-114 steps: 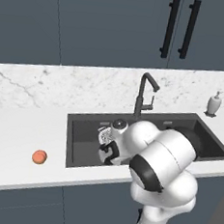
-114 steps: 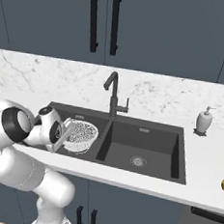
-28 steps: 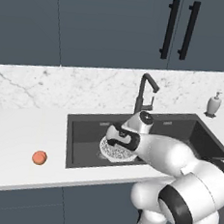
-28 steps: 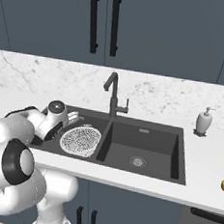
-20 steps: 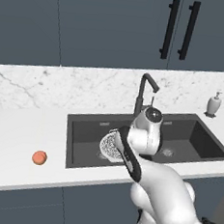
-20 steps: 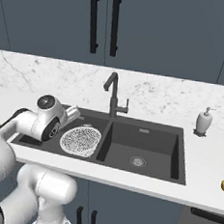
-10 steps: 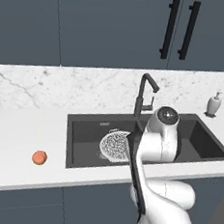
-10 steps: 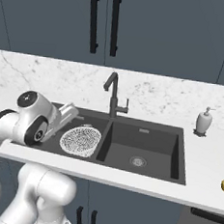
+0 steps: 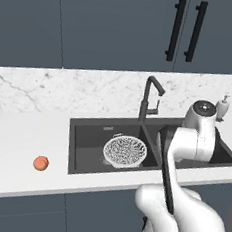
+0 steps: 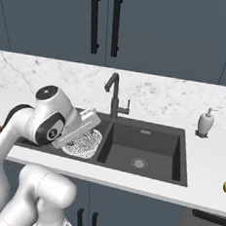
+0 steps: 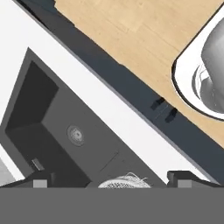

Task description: Put the colander in the sink, put the peach, kiwi in the colander, and turn on the sink faucet and pour water over the colander.

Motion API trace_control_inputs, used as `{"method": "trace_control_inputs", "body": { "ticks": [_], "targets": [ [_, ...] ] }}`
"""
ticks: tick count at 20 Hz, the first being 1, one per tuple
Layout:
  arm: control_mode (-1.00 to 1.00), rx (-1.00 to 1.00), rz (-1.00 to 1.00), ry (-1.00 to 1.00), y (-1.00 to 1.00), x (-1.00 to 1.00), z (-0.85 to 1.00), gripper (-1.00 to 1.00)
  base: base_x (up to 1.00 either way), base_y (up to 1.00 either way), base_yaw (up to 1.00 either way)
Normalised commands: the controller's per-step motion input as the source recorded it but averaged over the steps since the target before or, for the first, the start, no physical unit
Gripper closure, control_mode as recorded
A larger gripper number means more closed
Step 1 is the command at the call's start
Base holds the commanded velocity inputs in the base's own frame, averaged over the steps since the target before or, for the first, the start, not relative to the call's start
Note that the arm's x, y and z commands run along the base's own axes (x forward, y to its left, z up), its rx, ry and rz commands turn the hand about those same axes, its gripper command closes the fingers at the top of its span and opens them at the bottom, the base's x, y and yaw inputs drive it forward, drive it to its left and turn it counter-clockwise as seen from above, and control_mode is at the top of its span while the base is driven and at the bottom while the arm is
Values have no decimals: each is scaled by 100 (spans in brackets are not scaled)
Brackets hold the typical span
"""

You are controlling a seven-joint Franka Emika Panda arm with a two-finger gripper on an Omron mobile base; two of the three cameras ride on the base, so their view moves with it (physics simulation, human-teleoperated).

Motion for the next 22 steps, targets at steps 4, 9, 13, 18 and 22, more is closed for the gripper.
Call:
{"method": "trace_control_inputs", "body": {
  "ticks": [4, 9, 13, 18, 22],
  "targets": [
    [-100, 4, -35, 0, -100, -8, -15, -100, 0, 0, 0],
    [-100, 4, -31, 4, -100, 0, -16, -100, 0, 0, 0],
    [-100, 6, -32, 6, -100, 19, 0, -100, 0, 0, 0],
    [-100, 4, -30, 14, -79, 29, 0, -100, 0, 0, 0],
    [-100, 13, -9, 4, -52, 26, 0, -100, 0, 0, 0]
  ]
}}
